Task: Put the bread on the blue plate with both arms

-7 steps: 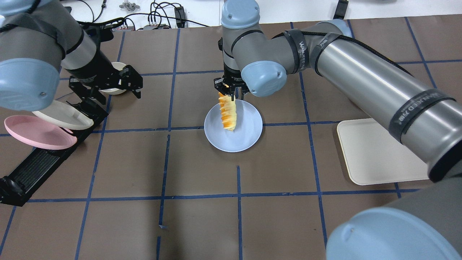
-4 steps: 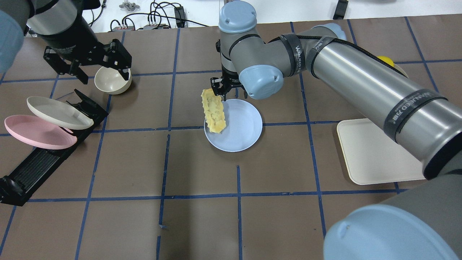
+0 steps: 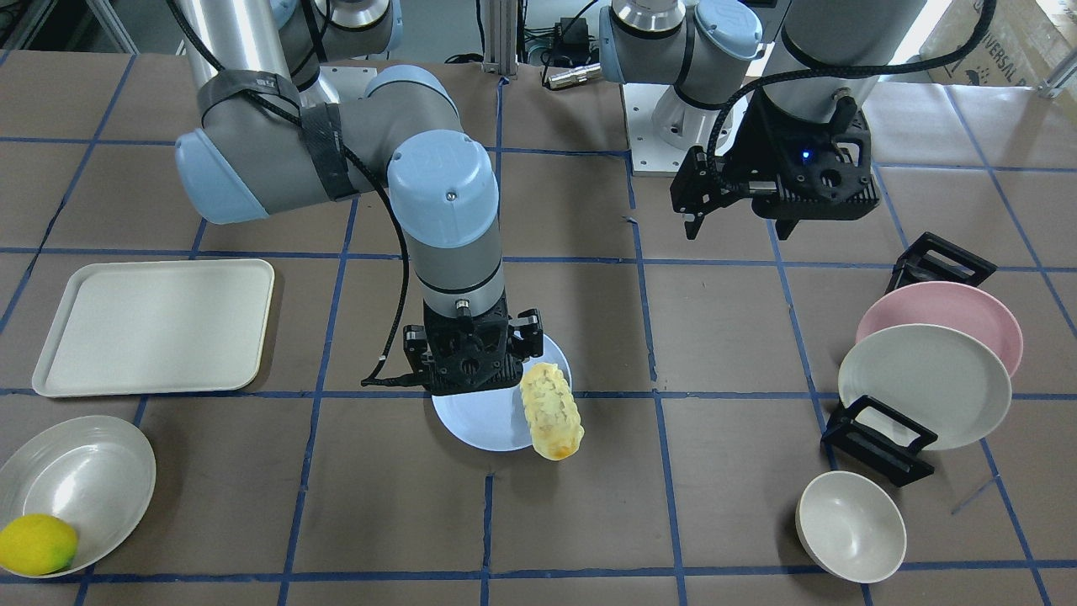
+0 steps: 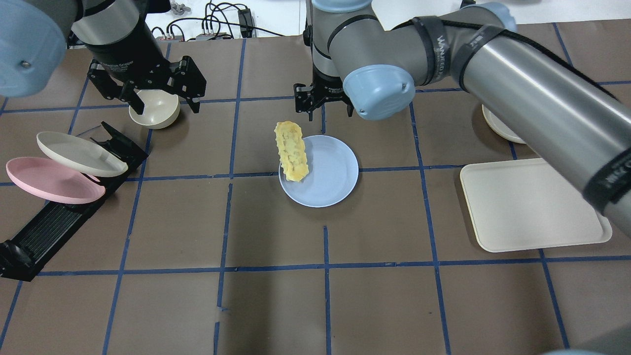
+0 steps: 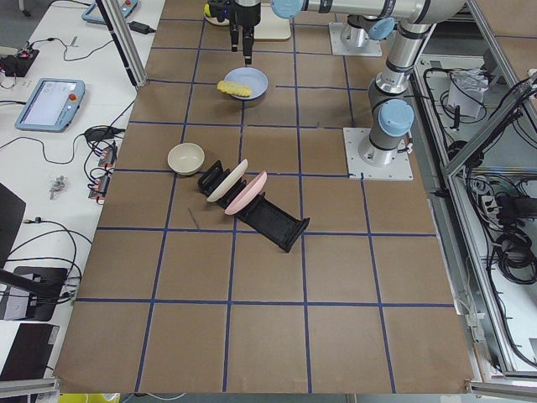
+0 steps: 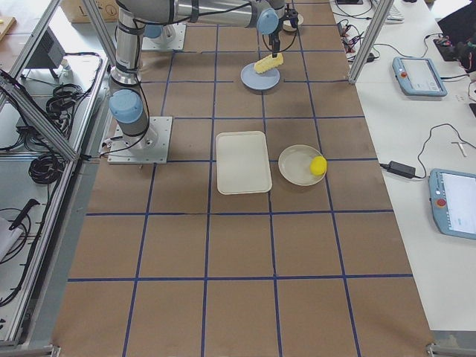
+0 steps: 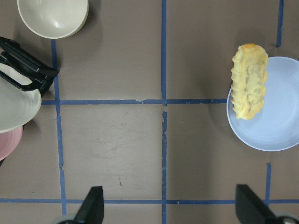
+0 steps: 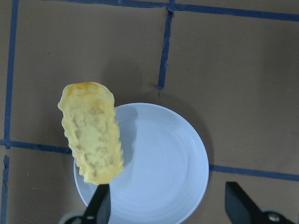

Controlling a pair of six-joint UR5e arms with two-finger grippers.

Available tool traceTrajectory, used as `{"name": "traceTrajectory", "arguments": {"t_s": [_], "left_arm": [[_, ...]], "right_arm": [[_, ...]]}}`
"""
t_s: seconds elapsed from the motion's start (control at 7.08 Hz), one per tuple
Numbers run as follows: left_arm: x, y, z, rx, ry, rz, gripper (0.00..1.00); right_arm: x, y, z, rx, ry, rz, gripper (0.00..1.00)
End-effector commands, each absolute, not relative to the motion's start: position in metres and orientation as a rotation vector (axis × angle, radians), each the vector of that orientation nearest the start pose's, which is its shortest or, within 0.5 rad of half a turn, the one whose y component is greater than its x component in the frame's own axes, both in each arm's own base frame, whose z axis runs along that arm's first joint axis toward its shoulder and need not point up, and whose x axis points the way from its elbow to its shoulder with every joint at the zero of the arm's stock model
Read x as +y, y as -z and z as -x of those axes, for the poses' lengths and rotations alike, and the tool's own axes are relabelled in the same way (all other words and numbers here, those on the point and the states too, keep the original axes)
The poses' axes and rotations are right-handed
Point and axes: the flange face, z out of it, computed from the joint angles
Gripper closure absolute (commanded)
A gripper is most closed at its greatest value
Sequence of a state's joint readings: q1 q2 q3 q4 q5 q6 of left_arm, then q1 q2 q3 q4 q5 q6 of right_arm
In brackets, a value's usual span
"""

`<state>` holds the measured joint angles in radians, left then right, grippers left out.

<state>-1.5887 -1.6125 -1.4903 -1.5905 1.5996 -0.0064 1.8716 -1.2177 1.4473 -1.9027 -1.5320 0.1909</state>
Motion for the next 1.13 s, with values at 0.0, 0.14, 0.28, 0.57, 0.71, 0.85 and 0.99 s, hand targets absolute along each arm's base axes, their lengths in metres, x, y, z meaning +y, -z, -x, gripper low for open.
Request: {"name": "traceTrajectory", "arguments": {"t_s": [0.0,0.14,0.28,0.57,0.71,0.85,0.99], "left_arm": [[-0.507,-0.517,0.135,3.115,0.065,-0.002,0.0],[-0.506,-0.517,0.136,3.121,0.065,-0.004,0.0],[-0.506,-0.517,0.137,3.127,0.065,0.0,0.0],[-0.506,-0.516,0.137,3.128,0.063,0.005,0.0],[-0.505,-0.517,0.137,3.128,0.065,0.005,0.0],[-0.505,-0.517,0.137,3.128,0.067,0.005,0.0],[-0.505,-0.517,0.137,3.128,0.067,0.005,0.0]], "right_arm": [[-0.551,-0.461,-0.208,3.107,0.04,0.13,0.1],[-0.536,-0.482,-0.17,3.117,0.001,0.044,0.11],[-0.526,-0.48,-0.165,3.123,-0.046,0.021,0.11],[-0.522,-0.476,-0.164,3.126,-0.059,0.031,0.1],[-0.517,-0.477,-0.166,3.123,-0.052,0.038,0.1],[-0.514,-0.481,-0.183,3.122,-0.033,0.088,0.1],[-0.509,-0.485,-0.204,3.119,0.018,0.134,0.1]]}}
